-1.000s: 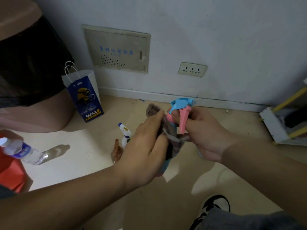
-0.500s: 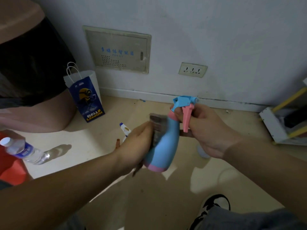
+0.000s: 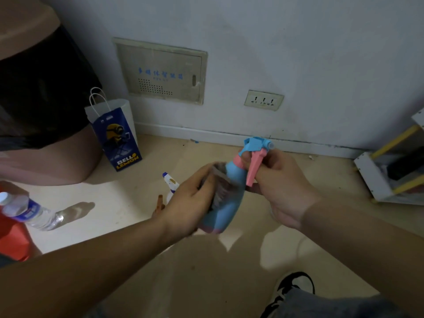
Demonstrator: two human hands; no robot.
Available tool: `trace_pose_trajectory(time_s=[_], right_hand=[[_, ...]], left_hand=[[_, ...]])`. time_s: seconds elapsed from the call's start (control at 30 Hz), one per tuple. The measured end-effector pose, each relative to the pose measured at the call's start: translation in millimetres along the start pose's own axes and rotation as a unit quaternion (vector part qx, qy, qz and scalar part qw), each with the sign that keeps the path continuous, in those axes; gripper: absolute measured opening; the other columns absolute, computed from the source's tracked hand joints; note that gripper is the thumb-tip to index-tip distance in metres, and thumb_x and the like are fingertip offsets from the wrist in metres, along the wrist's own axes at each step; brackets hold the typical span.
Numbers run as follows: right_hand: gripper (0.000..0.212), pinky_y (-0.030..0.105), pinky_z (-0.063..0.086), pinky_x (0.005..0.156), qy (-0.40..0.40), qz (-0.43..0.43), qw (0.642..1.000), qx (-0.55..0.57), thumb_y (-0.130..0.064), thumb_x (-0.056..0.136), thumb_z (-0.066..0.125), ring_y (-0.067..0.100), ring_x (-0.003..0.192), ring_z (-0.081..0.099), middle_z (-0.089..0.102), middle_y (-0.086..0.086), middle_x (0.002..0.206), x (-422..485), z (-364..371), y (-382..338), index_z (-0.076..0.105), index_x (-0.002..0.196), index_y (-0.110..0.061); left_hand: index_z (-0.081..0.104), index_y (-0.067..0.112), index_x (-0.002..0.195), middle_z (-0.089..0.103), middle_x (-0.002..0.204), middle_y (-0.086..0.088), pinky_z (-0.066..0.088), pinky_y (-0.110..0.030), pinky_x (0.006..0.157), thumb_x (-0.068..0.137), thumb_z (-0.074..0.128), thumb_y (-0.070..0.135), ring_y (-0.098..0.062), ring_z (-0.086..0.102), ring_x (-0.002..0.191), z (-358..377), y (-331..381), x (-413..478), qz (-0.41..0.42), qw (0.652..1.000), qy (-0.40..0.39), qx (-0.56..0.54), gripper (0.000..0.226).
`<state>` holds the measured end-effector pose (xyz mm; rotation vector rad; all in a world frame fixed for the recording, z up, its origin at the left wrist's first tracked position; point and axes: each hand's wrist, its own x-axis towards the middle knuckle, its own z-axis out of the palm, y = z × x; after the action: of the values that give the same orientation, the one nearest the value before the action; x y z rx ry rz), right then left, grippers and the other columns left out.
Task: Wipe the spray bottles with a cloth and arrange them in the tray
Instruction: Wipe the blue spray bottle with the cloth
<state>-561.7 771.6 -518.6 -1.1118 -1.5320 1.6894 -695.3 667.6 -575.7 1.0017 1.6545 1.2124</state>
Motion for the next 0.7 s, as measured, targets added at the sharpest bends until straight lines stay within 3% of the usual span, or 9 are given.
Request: trace_pose_trajectory(time_s=[0.1,0.17,0.23,0.33,0.4,0.5,0.57,0.63,0.7], right_hand=[[0.01,0.04,0.062,0.08,0.013,-0.009,1.0,0.009,-0.013,0.096,0.066,0.013,0.081,0.071,0.074,0.001,0.086,1.7,-4.8,-6.9,0.07,0.088,-0.016],[0.011,0.041,0.062,0.081,0.014,-0.017,1.0,0.018,-0.013,0.098,0.063,0.006,0.079,0.072,0.076,-0.006,0.083,1.9,-5.1,-9.0,0.07,0.091,-0.017],[0.01,0.043,0.062,0.083,0.01,-0.021,0.999,0.024,-0.014,0.097,0.064,0.006,0.08,0.072,0.075,-0.006,0.084,1.5,-2.9,-7.7,0.07,0.091,-0.018],[0.008,0.042,0.064,0.081,0.024,-0.017,0.999,0.014,-0.019,0.098,0.064,0.006,0.082,0.073,0.076,-0.008,0.085,2.7,-2.9,0.0,0.07,0.093,-0.02],[0.007,0.038,0.063,0.079,0.034,-0.01,0.999,0.01,-0.02,0.1,0.062,0.005,0.085,0.074,0.077,-0.007,0.09,3.1,-4.8,2.5,0.069,0.099,-0.019],[0.007,0.04,0.063,0.083,0.033,-0.019,0.999,0.014,-0.02,0.098,0.064,0.014,0.097,0.074,0.077,-0.001,0.1,3.5,-5.7,1.5,0.071,0.097,-0.022],[0.016,0.04,0.062,0.085,0.024,-0.022,0.999,0.022,-0.019,0.097,0.065,0.014,0.099,0.073,0.077,-0.002,0.098,2.5,-3.4,1.3,0.072,0.087,-0.03],[0.018,0.037,0.062,0.081,0.016,-0.024,0.999,0.02,-0.019,0.099,0.063,0.008,0.091,0.073,0.076,-0.007,0.091,2.6,-0.6,1.8,0.071,0.087,-0.03],[0.011,0.032,0.062,0.076,0.014,-0.023,1.0,0.015,-0.02,0.101,0.061,0.004,0.086,0.073,0.076,-0.009,0.088,2.0,1.5,0.4,0.068,0.094,-0.025]], left_hand=[[0.071,0.05,0.117,0.077,0.113,0.015,0.035,-0.056,0.119,0.079,0.052,0.079,-0.023,0.067,0.12,0.4,-8.3,-1.0,-0.167,0.974,-0.013,-0.155,0.051],[0.073,0.027,0.127,0.074,0.126,-0.006,0.043,-0.053,0.116,0.079,0.069,0.07,-0.031,0.067,0.123,3.3,-8.8,-3.7,-0.223,0.923,-0.046,-0.309,0.065],[0.07,0.014,0.131,0.071,0.128,-0.017,0.05,-0.051,0.11,0.077,0.078,0.062,-0.037,0.067,0.122,1.7,-3.0,-2.9,-0.239,0.908,-0.041,-0.343,0.073],[0.072,0.012,0.126,0.076,0.117,-0.016,0.055,-0.05,0.103,0.069,0.081,0.069,-0.036,0.073,0.109,1.9,3.9,1.5,-0.261,0.915,-0.017,-0.306,0.081],[0.075,0.011,0.117,0.079,0.107,-0.013,0.058,-0.048,0.099,0.077,0.074,0.073,-0.034,0.076,0.099,1.2,7.0,4.1,-0.274,0.926,0.013,-0.259,0.073],[0.078,0.021,0.105,0.077,0.11,-0.009,0.054,-0.051,0.103,0.092,0.049,0.074,-0.032,0.073,0.104,-2.4,5.3,9.7,-0.266,0.946,0.084,-0.165,0.062],[0.077,0.026,0.098,0.076,0.11,-0.006,0.043,-0.054,0.113,0.09,0.035,0.071,-0.032,0.067,0.112,-4.7,5.4,9.6,-0.252,0.957,0.106,-0.095,0.062],[0.071,0.024,0.104,0.074,0.11,-0.005,0.043,-0.057,0.112,0.095,0.032,0.059,-0.031,0.067,0.112,-1.1,10.2,4.5,-0.209,0.97,0.115,-0.055,0.053],[0.063,0.026,0.118,0.069,0.118,-0.006,0.052,-0.057,0.1,0.101,0.034,0.056,-0.031,0.066,0.11,7.0,17.9,-6.2,-0.127,0.985,0.115,-0.03,0.045]])
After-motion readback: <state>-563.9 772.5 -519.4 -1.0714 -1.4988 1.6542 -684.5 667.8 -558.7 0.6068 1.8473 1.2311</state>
